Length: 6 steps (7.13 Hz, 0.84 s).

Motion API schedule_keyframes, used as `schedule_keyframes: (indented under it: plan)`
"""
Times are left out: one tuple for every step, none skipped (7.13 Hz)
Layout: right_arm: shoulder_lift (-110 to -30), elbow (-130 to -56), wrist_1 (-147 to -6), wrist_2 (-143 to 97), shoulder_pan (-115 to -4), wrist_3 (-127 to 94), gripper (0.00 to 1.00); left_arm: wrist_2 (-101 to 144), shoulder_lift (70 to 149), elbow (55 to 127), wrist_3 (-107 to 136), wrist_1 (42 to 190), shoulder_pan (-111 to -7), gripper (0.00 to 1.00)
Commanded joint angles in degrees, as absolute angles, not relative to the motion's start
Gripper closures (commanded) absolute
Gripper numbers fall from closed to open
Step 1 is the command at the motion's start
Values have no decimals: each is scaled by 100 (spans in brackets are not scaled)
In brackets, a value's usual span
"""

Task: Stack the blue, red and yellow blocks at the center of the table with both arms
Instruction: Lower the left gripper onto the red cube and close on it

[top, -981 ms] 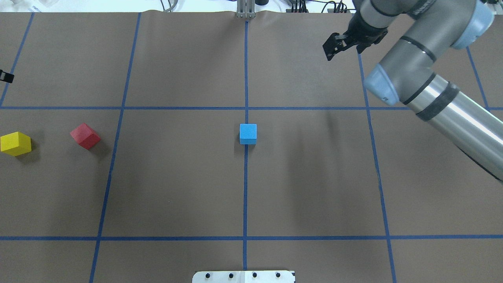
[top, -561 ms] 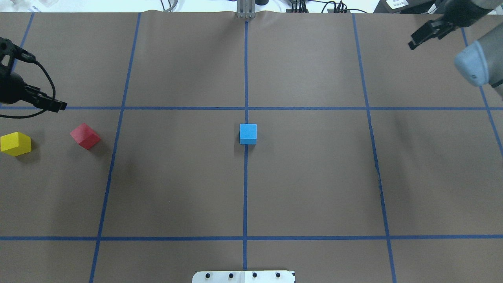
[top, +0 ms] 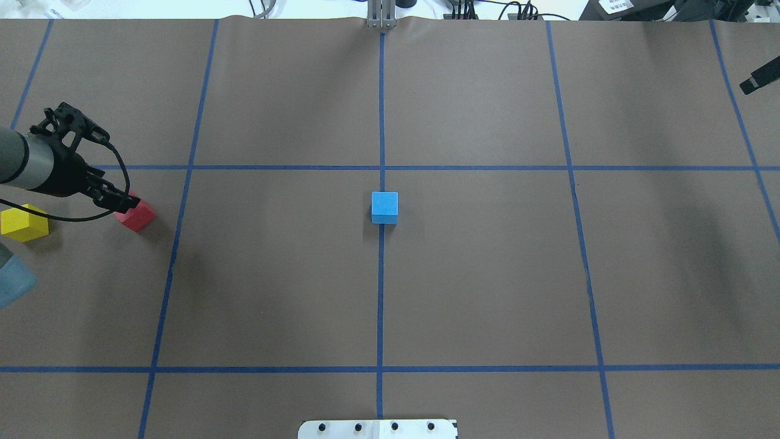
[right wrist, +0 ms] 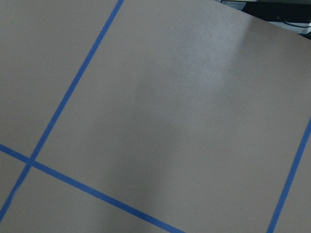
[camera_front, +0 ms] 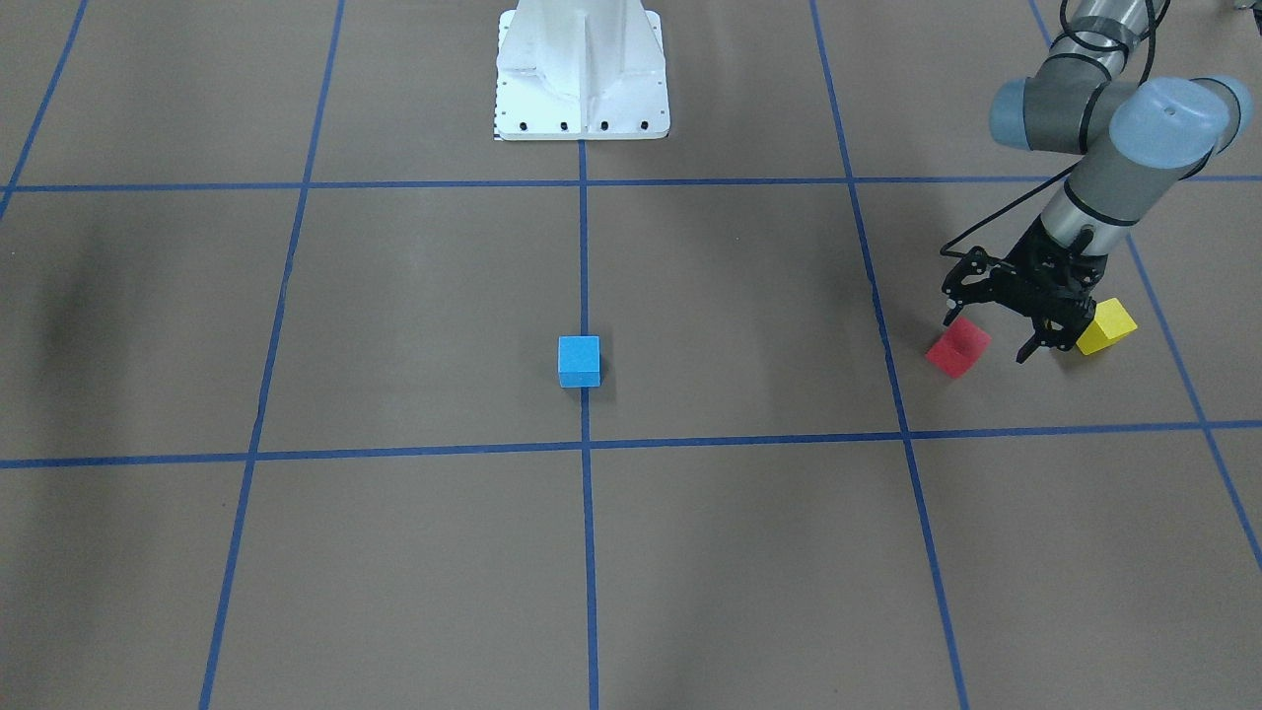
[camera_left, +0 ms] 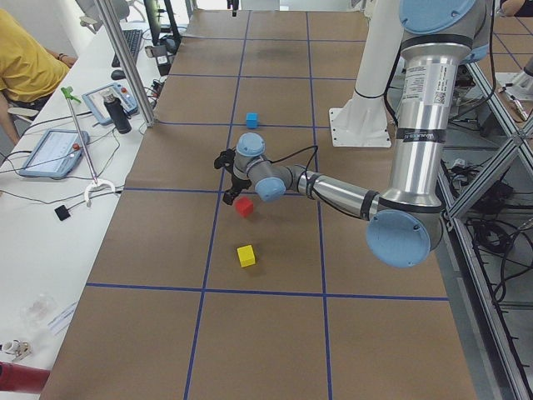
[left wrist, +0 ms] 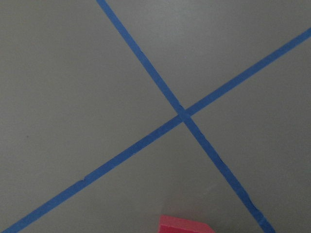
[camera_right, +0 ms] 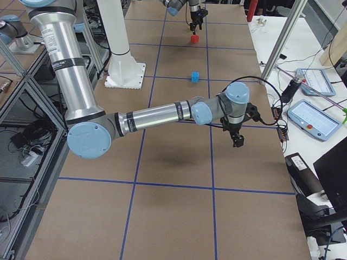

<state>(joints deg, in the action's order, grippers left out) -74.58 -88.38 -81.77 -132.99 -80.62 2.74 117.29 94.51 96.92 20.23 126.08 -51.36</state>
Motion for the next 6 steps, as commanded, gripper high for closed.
schedule_keyframes:
  plan:
    - [-7488,-8833,-8174,-13272,-8077,308,0,11716,9666,9354,1995,12612,-4958,0]
    - [-7488,-8824,-8165,-13271,-8077,308,0,11716,9807,9178,1995,12612,-4861,0]
    - [-7480,-8824,-8174,-13271,-8077,308,0,11716,9826,9063,1995,12621,-4773,0]
    - [-7479,-8824,-8174,-13271,-8068,308,0,11716,9817,9001,1995,12621,-4764,3]
    - [-7479,-8833,-8174,-13271,-8068,308,0,11707,9809,8948,1986,12621,-4764,34]
    - [-7471,-8833,-8174,-13271,-8068,308,0,11707,9774,8965,1986,12630,-4764,74]
